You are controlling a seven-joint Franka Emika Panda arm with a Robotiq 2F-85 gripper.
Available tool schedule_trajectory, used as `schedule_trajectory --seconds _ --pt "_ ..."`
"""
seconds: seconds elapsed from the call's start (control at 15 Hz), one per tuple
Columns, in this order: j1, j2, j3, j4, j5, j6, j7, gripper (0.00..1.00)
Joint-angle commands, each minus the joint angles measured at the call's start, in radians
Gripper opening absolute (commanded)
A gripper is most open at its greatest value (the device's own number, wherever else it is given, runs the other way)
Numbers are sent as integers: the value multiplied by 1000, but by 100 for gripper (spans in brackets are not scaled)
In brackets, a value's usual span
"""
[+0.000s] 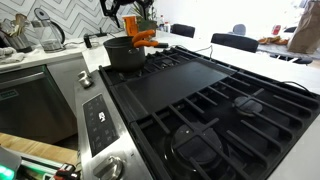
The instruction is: Unstack the pots on the stove
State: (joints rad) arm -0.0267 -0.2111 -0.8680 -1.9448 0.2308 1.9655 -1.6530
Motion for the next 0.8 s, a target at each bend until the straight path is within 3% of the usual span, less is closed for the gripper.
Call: schedule_trajectory --seconds 0.0,0.2,0.73 --pt "-41 138 -5 94 108 -113 -145 100" --pt "-103 219 28 152 128 -205 -170 100" --pt "-292 339 172 278 145 -317 -212 97"
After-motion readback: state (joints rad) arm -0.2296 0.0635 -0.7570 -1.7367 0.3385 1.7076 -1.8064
